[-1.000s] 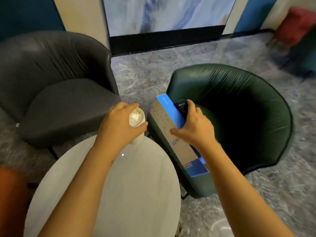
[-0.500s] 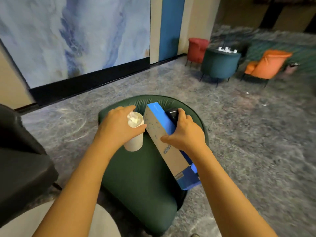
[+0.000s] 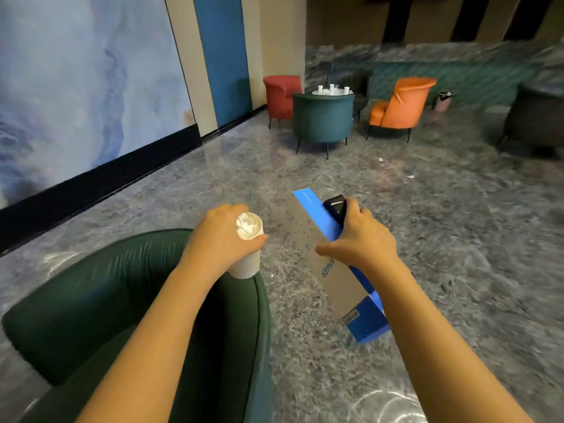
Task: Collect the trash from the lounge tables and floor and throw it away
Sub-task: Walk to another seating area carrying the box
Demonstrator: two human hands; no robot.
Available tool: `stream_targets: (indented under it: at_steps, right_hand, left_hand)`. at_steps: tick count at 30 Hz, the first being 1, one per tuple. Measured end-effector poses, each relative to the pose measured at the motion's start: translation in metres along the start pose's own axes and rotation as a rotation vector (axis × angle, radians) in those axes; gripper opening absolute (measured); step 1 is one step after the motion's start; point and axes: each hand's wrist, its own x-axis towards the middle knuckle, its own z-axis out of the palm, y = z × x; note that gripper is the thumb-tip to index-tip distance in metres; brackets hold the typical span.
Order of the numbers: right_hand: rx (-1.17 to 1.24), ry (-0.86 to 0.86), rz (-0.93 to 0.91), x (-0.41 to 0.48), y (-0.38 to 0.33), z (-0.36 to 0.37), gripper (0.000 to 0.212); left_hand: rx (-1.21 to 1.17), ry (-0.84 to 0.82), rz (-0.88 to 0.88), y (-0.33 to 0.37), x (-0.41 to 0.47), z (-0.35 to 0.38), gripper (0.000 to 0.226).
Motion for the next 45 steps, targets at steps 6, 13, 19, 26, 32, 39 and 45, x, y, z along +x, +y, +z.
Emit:
stream_targets:
  at_steps: [6,13,19,26,32,39,45]
  right_hand:
    - [-0.039,0.069,0.191,0.062,0.12,-0.053,0.086]
    - [-0.069,0.14,0.333,0.154,0.232,-0.093,0.089]
    - [-0.108,0.149,0.415,0.284,0.332,-0.115,0.086]
    - [-0.112,0.186,0.479,0.46,0.433,-0.181,0.09]
    - [-0.103,0.241,0.545,0.592,0.539,-0.229,0.083]
    - [-0.101,0.251,0.58,0.768,0.71,-0.26,0.088]
    - [-0.121,0.227,0.542,0.951,0.828,-0.339,0.089]
  left_hand:
    - [-0.023,-0.091,0.15,0.092,0.103,0.072,0.045]
    - [-0.129,-0.178,0.306,0.199,0.21,0.181,0.027]
    - [-0.205,-0.173,0.393,0.285,0.341,0.296,0.04]
    - [-0.284,-0.196,0.462,0.405,0.525,0.383,0.043]
    - [-0.275,-0.292,0.509,0.511,0.654,0.485,0.041]
    - [-0.286,-0.315,0.507,0.639,0.821,0.629,0.033]
    - [-0.312,-0.242,0.499,0.759,0.996,0.699,0.035]
